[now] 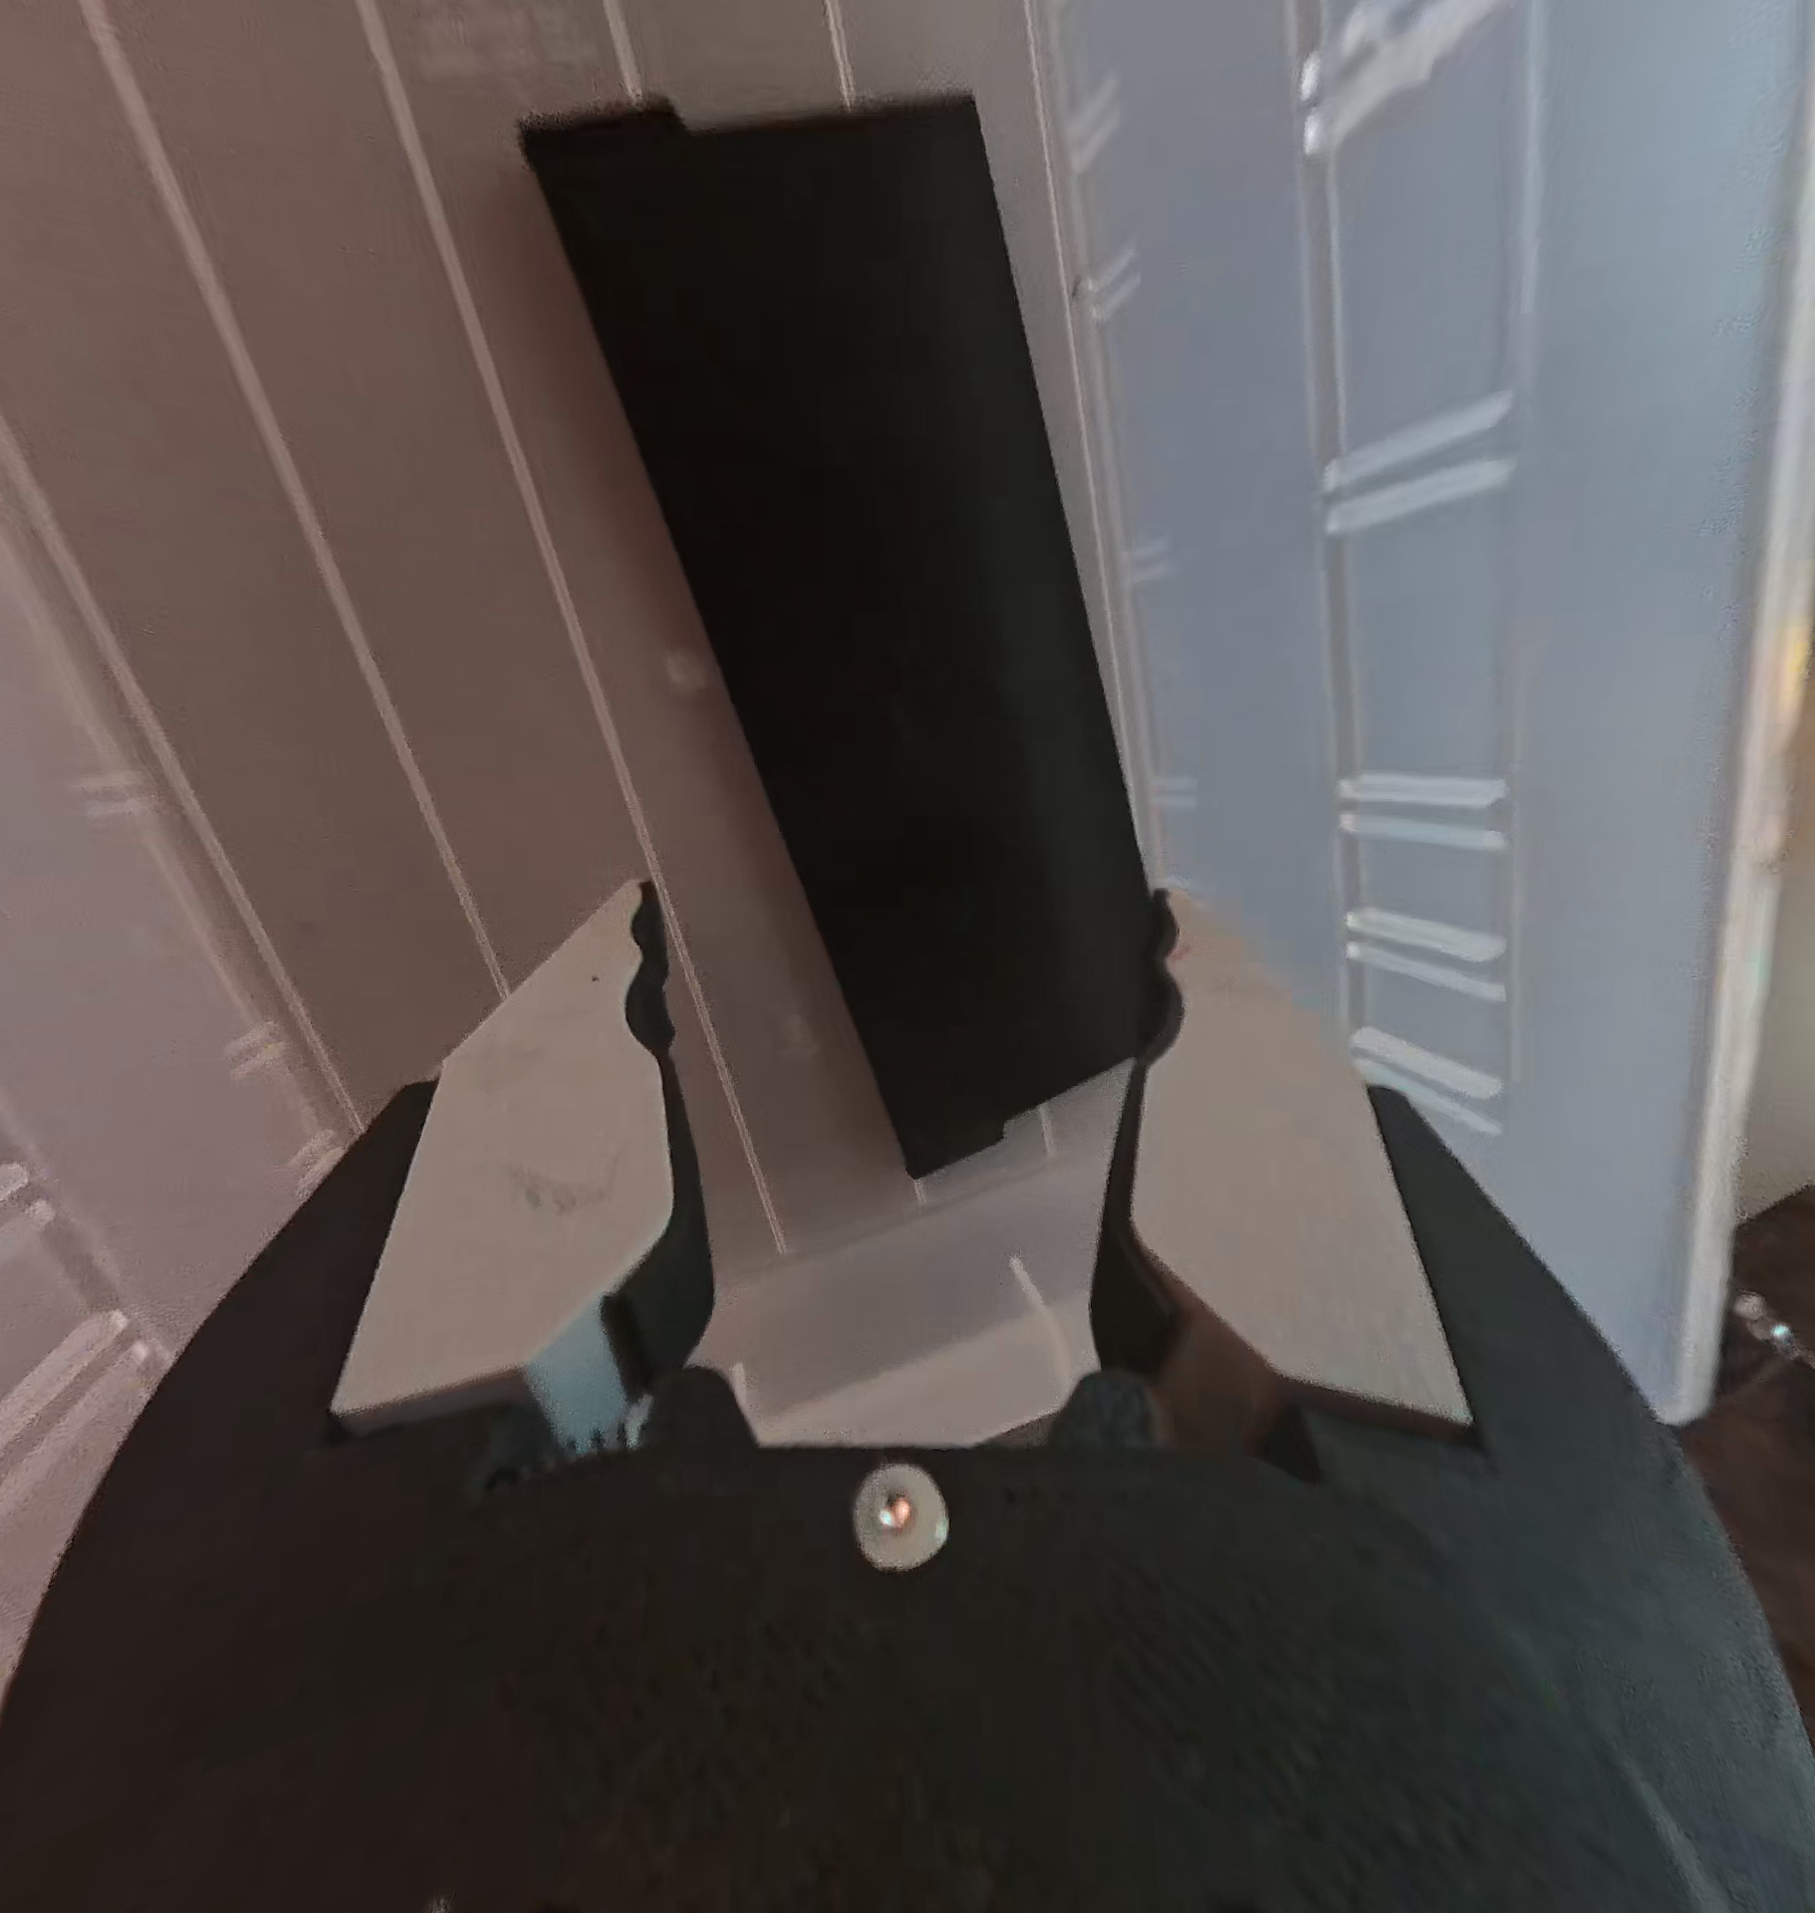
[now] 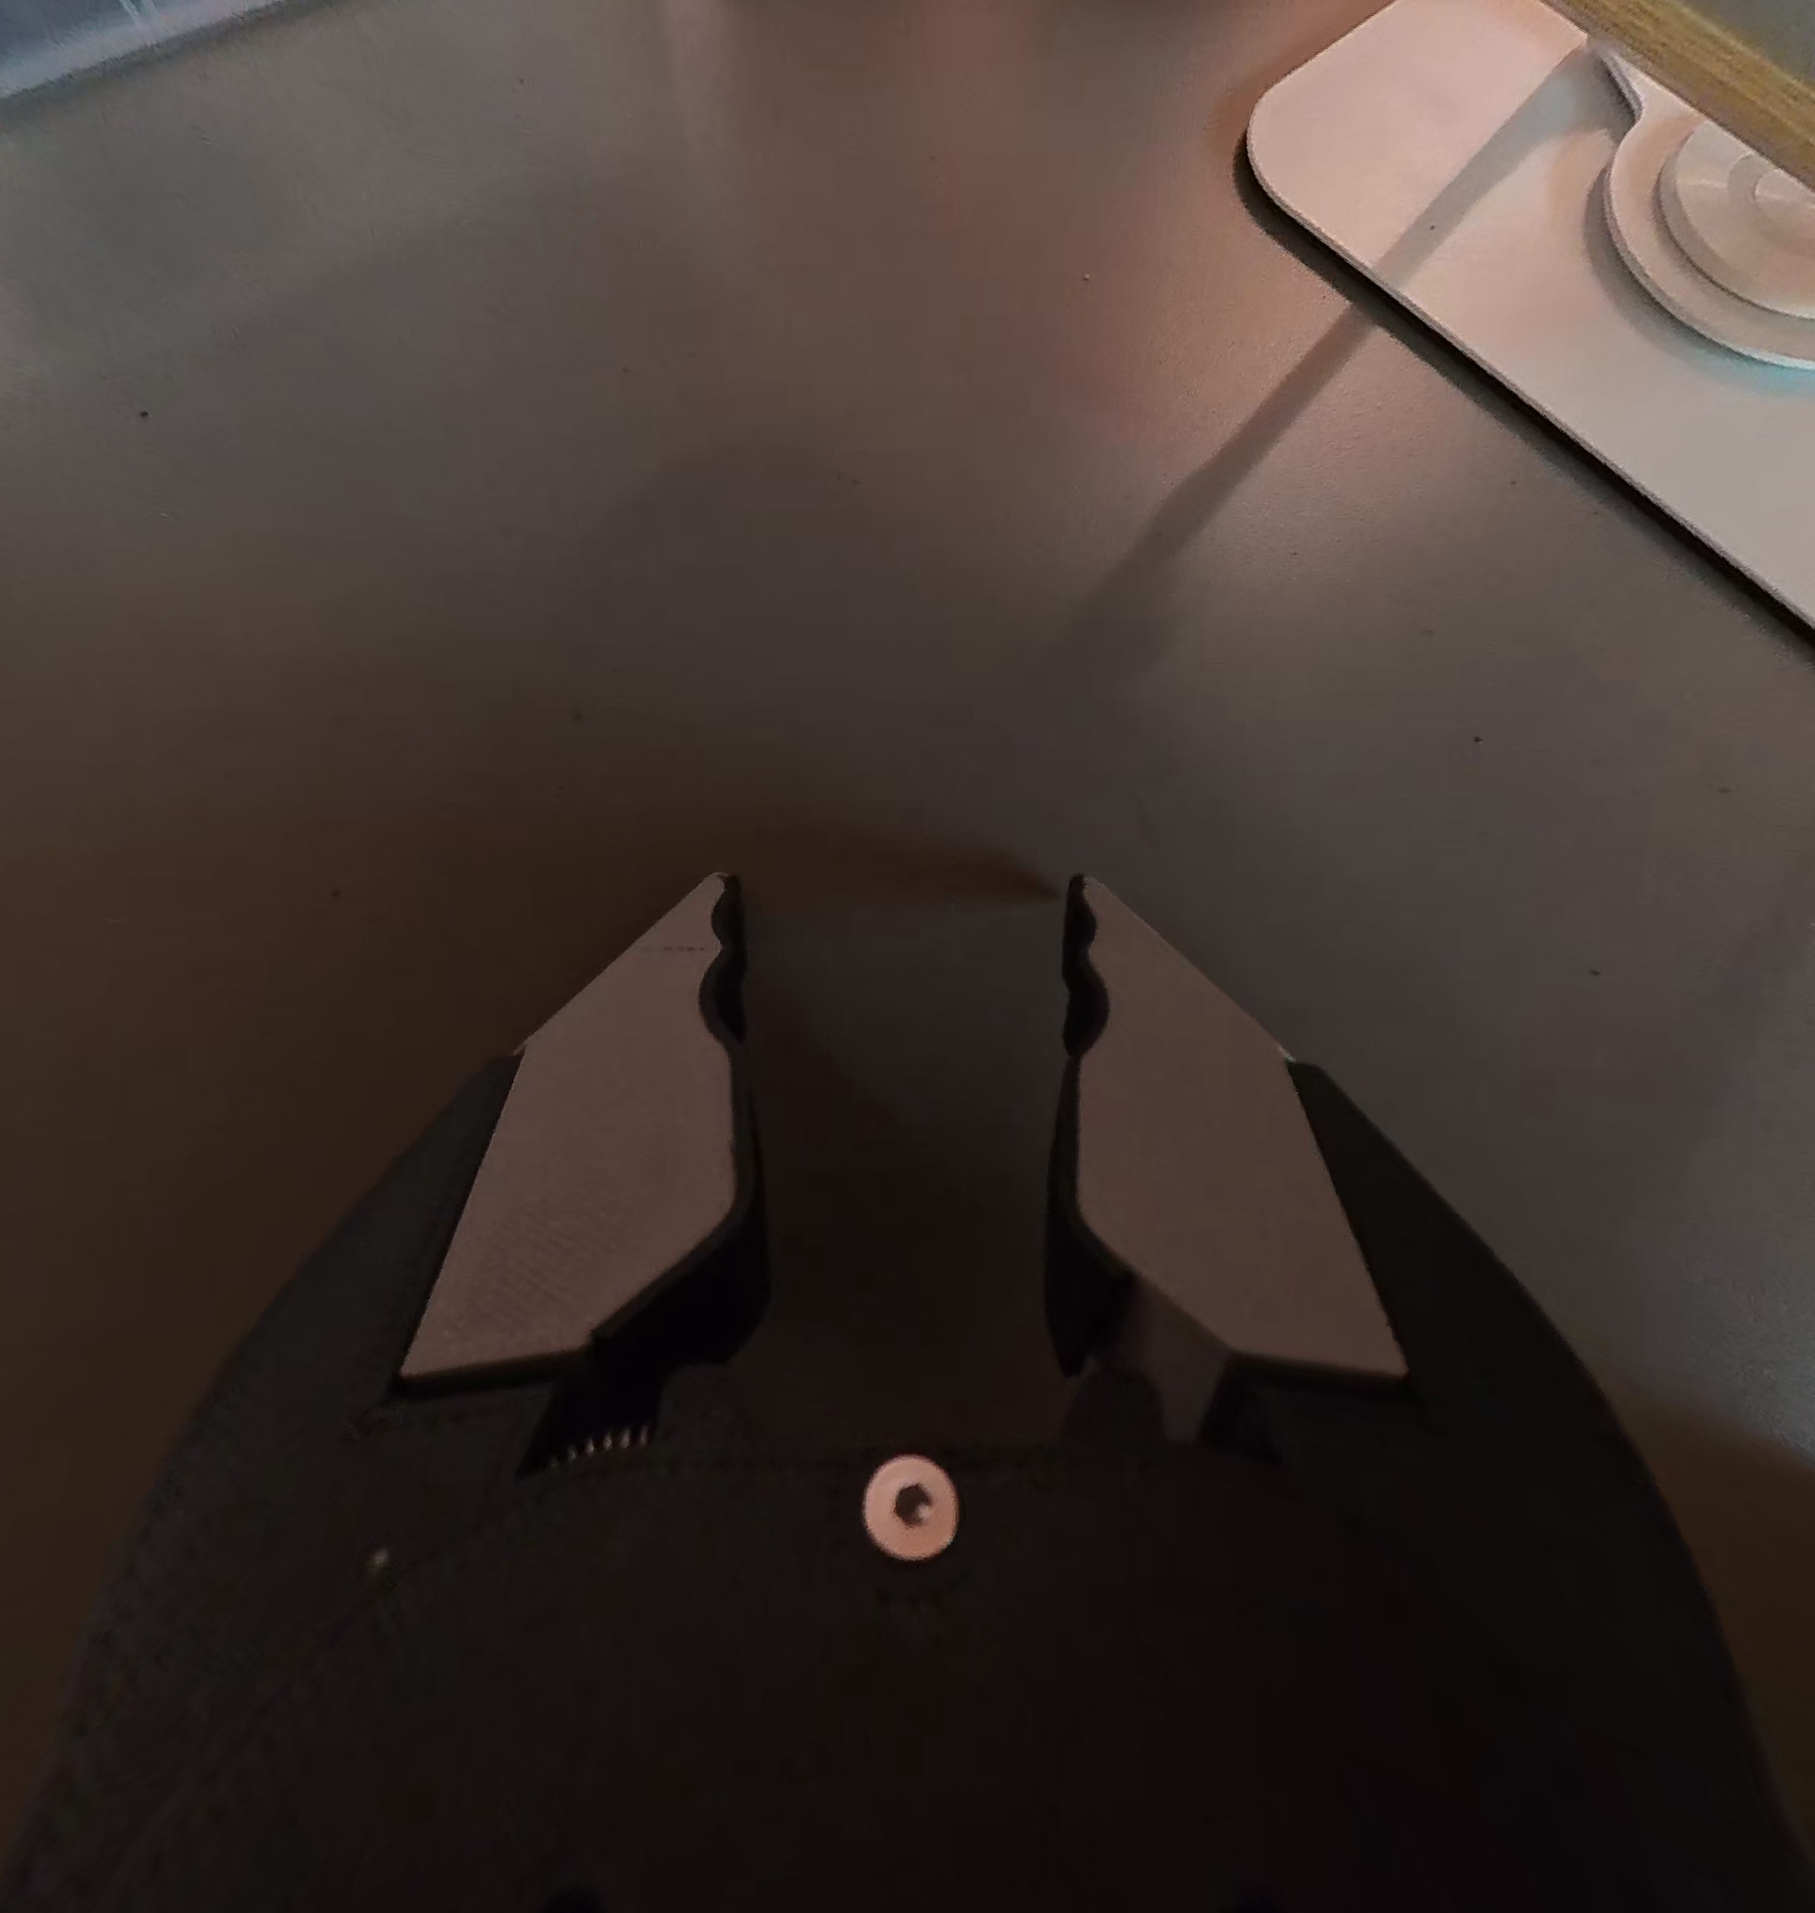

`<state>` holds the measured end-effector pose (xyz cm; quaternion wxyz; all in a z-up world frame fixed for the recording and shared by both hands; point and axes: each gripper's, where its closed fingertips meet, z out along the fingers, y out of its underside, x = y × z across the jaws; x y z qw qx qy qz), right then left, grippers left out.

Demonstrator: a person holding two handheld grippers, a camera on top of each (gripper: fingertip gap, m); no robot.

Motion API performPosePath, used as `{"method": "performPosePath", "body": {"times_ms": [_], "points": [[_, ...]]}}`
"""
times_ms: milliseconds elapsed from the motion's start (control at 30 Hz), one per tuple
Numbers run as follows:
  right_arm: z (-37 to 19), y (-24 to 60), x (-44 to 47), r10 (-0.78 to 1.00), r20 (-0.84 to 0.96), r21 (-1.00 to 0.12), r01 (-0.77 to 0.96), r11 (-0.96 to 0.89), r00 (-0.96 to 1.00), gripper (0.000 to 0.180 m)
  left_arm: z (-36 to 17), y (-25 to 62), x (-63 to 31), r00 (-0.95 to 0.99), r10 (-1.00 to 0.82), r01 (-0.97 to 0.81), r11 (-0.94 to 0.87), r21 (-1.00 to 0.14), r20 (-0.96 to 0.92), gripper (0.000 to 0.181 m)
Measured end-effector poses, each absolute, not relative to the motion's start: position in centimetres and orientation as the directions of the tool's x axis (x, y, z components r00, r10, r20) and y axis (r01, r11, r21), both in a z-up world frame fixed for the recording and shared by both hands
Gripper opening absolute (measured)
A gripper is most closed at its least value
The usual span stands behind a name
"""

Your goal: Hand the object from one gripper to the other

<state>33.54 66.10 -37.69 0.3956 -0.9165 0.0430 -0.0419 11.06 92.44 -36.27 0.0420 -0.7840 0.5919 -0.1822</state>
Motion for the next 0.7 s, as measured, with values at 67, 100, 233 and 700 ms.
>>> {"method": "performPosePath", "body": {"times_ms": [67, 100, 233, 700], "points": [[-37.7, 66.1, 33.5, -0.112, 0.04, -0.728, -0.048, -0.684, 0.993, 0.059, -37.2, 92.8, 10.5, 0.211, -0.964, -0.936, -0.247, -0.251, 0.16, 0.087], [-37.7, 66.1, 33.5, -0.112, 0.038, -0.728, -0.049, -0.684, 0.993, 0.059, -37.3, 93.1, 10.6, 0.202, -0.972, -0.94, -0.227, -0.255, 0.12, 0.085], [-37.7, 66.1, 33.5, -0.112, 0.033, -0.728, -0.053, -0.684, 0.993, 0.059, -38.0, 93.8, 10.8, 0.177, -0.984, -0.956, -0.175, -0.235, 0.013, 0.096], [-37.7, 66.0, 33.1, -0.09, 0.031, -0.728, -0.039, -0.685, 0.995, 0.053, -36.6, 95.1, 13.3, 0.347, -0.921, -0.824, -0.389, -0.412, 0.175, 0.08]]}}
